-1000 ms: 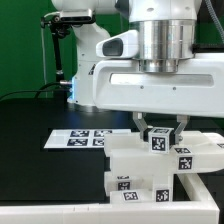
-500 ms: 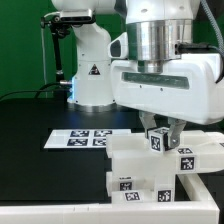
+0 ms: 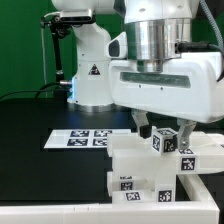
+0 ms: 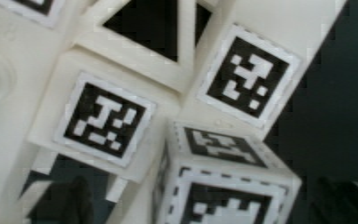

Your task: Assemble chair

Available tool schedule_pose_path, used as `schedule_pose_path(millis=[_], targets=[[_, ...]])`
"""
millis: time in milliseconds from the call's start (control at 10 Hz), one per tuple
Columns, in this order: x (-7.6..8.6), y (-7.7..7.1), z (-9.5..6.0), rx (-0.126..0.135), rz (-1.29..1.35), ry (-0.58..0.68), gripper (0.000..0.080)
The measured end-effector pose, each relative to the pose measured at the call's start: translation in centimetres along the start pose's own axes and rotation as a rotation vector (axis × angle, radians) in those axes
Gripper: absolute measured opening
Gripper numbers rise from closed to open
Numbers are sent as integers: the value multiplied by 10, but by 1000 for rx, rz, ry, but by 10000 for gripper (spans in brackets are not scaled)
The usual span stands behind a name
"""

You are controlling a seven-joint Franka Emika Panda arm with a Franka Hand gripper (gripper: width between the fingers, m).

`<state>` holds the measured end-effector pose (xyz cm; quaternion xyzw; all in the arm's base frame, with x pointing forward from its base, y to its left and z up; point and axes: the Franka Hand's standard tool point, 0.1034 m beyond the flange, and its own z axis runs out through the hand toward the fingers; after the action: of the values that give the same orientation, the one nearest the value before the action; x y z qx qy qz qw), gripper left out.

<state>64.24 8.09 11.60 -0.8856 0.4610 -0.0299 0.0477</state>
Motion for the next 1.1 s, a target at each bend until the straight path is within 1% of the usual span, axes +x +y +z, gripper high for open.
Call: schedule_pose_path(millis=[500, 800, 1100], targets=[[1, 1, 1, -5, -337, 3, 649], [-6, -2, 2, -18, -644, 8, 649], [-9, -4, 3, -16, -845, 8, 649]])
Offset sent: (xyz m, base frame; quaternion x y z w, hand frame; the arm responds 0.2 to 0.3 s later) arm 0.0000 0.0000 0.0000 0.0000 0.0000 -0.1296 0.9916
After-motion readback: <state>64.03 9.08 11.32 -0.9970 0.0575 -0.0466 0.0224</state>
